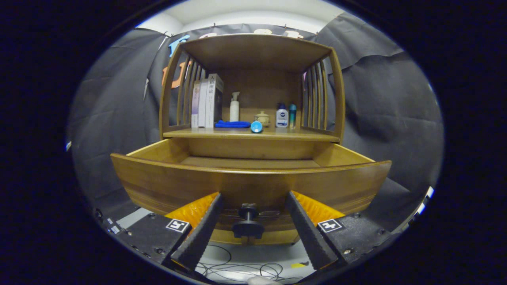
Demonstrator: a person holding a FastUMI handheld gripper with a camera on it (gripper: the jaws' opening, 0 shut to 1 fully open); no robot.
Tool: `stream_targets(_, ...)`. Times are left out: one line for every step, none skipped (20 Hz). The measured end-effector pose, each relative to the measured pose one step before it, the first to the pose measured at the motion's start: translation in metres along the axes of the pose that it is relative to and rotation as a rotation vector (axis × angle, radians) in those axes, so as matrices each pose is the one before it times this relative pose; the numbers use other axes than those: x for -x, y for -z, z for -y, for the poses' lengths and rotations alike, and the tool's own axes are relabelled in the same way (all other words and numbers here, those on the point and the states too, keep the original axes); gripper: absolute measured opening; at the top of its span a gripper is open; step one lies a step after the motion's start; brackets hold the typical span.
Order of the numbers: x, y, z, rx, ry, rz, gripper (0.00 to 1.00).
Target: Pull open the drawer, take out the items inside it, and place them on the countertop above the cabinet.
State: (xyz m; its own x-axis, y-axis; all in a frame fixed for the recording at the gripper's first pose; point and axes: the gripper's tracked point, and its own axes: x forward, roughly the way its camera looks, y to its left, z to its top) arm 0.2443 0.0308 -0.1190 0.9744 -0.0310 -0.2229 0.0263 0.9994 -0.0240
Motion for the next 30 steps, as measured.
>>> stream_targets(0.00131, 0.00082, -0.00039, -0.00476, -0.00072, 0.00836, 1.0)
stream_targets(-0.00227, -0.00049, -0.0006, -0.00054, -0.00094, 0.00326, 1.0)
stream_targets(-0.0015, -0.00047, 0.00078, 0.00129, -0.00253, 0.00949, 1.0)
stream_targets(-0.00299, -0.00094, -0.00014, 0.00494, -0.00343, 0.00156, 1.0)
stream_targets(-0.00652, -0.00227, -0.00048, 0.00215, -0.00405, 0.00219, 1.0)
stream_targets(-0.0059, 0.00038, 0.00158, -0.00194, -0.00492, -0.00234, 1.0)
stream_targets(-0.00476, -0.00213, 0.00022, -0.00495, -0.00236, 0.00028, 1.0)
stream_targets(-0.00641, -0.00203, -0.00045, -0.0033, -0.00248, 0.00468, 1.0)
stream_targets(-0.00675, -0.00255, -0.0004, 0.00702, 0.0036, 0.00901, 1.0)
stream_targets(-0.00616, -0.00333, 0.00052, 0.00177, 0.00044, 0.01122, 1.0)
stream_targets(-0.00618, -0.00581, -0.0011, -0.00525, -0.0001, 0.01882, 1.0)
stream_targets(-0.00667, 0.0041, -0.0004, -0.00913, -0.00063, -0.02153, 1.0)
stream_targets(-0.00437, -0.00314, -0.00134, -0.00958, 0.00221, 0.01706, 1.0)
stream_targets(-0.00769, 0.00167, 0.00035, 0.00004, 0.00113, -0.01464, 1.0)
stream_targets(-0.00639, -0.00447, -0.00007, -0.00054, 0.00208, 0.00728, 1.0)
stream_targets(-0.00778, -0.00004, -0.0003, 0.00056, 0.00011, 0.0014, 1.0)
stream_targets(-0.00608, -0.00145, -0.0006, 0.00025, -0.00016, 0.00181, 1.0)
stream_targets(-0.00742, -0.00091, 0.00003, -0.00009, 0.00025, 0.01067, 1.0)
stream_targets(-0.00612, -0.00144, -0.00053, 0.00108, 0.00042, 0.00447, 1.0)
stream_targets(-0.0064, -0.00023, 0.0003, 0.00024, 0.00103, 0.00177, 1.0)
stream_targets(-0.00619, -0.00106, -0.00091, -0.00499, 0.00068, -0.00052, 1.0)
stream_targets(-0.00603, -0.00055, -0.00008, -0.00139, 0.00068, 0.00084, 1.0)
stream_targets(-0.00579, -0.00126, 0.00014, 0.00077, -0.0001, 0.00219, 1.0)
stream_targets(-0.00573, -0.00052, -0.00057, -0.0043, 0.00014, 0.00209, 1.0)
stream_targets(-0.00527, -0.00048, -0.00106, -0.00713, -0.00124, 0.00472, 1.0)
stream_targets(-0.00591, -0.00053, -0.00038, -0.0074, -0.00163, 0.00751, 1.0)
stream_targets(-0.00528, -0.00062, -0.00036, -0.00598, -0.0012, 0.01135, 1.0)
stream_targets(-0.00523, 0.00044, 0.00011, -0.00538, -0.00132, 0.00147, 1.0)
stream_targets(-0.00423, -0.00043, 0.00013, -0.00442, -0.00151, 0.00159, 1.0)
stream_targets(-0.00455, -0.00032, -0.00006, -0.00013, -0.0013, -0.00039, 1.0)
